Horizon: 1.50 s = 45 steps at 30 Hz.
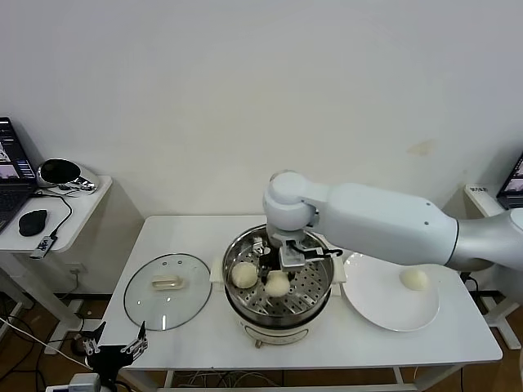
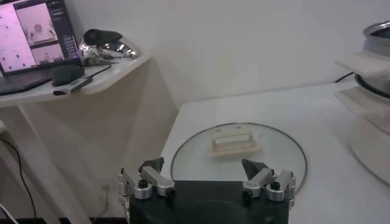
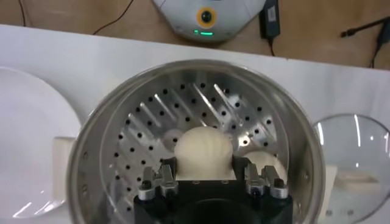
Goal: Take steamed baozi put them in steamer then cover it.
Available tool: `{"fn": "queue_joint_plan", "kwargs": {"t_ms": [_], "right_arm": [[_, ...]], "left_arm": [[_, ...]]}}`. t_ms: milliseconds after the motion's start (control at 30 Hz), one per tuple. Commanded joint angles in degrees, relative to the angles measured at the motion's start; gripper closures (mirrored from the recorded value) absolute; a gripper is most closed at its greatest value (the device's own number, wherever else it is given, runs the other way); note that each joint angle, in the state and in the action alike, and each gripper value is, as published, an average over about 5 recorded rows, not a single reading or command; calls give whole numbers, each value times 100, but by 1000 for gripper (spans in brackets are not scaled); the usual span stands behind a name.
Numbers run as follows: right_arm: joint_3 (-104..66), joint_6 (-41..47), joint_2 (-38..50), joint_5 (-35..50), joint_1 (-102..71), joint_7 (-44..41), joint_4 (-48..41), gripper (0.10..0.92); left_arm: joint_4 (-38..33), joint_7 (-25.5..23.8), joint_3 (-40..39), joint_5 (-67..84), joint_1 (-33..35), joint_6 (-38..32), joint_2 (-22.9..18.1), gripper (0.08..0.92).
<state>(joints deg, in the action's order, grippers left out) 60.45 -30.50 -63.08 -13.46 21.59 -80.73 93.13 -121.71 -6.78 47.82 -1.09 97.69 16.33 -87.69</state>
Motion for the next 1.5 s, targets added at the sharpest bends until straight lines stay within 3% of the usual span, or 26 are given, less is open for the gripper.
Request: {"fn": "queue_joint_plan", "kwargs": {"t_ms": [33, 667, 867, 1067, 1300, 1500], "right_arm": [[-10, 66, -50, -161, -248, 45, 40, 461], [-53, 186, 5, -17, -431, 181, -14, 458], [-135, 220, 46, 102, -277, 228, -18, 344], [-489, 501, 326, 812, 259, 248, -47, 215], [-4, 2422, 1381, 2153, 1313, 1439, 34, 203], [-115, 4197, 2141, 2556, 1310, 1087, -401, 203]], "left_arm": [[30, -2, -5, -1, 1, 2, -2, 177], [102, 5, -34, -29, -18, -3, -21, 177], [114, 4, -44, -28, -26, -5, -29, 177], [77, -16, -42, -20, -34, 4, -16, 177], [47, -192, -48, -19, -69, 26, 36, 177], [70, -236, -116, -18, -85, 71, 115, 177]]}}
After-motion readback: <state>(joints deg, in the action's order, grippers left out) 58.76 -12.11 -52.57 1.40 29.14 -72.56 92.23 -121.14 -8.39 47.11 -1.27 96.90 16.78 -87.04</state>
